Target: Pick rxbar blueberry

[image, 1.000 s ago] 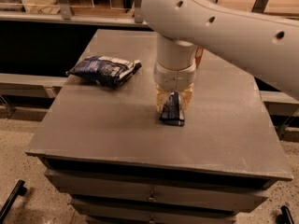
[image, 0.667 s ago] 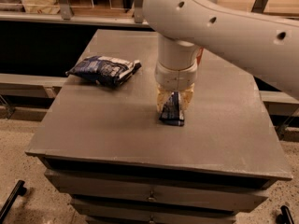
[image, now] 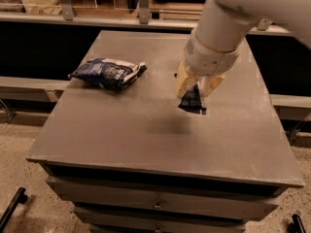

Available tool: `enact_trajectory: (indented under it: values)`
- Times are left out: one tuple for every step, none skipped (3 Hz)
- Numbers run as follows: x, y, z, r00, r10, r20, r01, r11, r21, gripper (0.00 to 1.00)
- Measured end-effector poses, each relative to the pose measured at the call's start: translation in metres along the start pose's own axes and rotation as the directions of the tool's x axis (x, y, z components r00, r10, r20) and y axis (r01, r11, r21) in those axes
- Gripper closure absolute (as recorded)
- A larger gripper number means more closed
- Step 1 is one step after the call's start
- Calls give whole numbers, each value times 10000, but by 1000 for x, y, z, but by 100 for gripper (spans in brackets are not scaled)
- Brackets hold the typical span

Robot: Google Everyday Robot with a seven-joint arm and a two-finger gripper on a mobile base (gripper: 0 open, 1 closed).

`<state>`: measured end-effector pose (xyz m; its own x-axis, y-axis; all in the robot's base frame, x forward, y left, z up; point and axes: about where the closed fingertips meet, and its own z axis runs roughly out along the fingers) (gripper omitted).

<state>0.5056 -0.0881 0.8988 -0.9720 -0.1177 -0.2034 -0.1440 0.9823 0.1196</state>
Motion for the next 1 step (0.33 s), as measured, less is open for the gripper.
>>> enact_trajectory:
  values:
    - [1,3,-3,9992,-402,31,402,9991,-117,100]
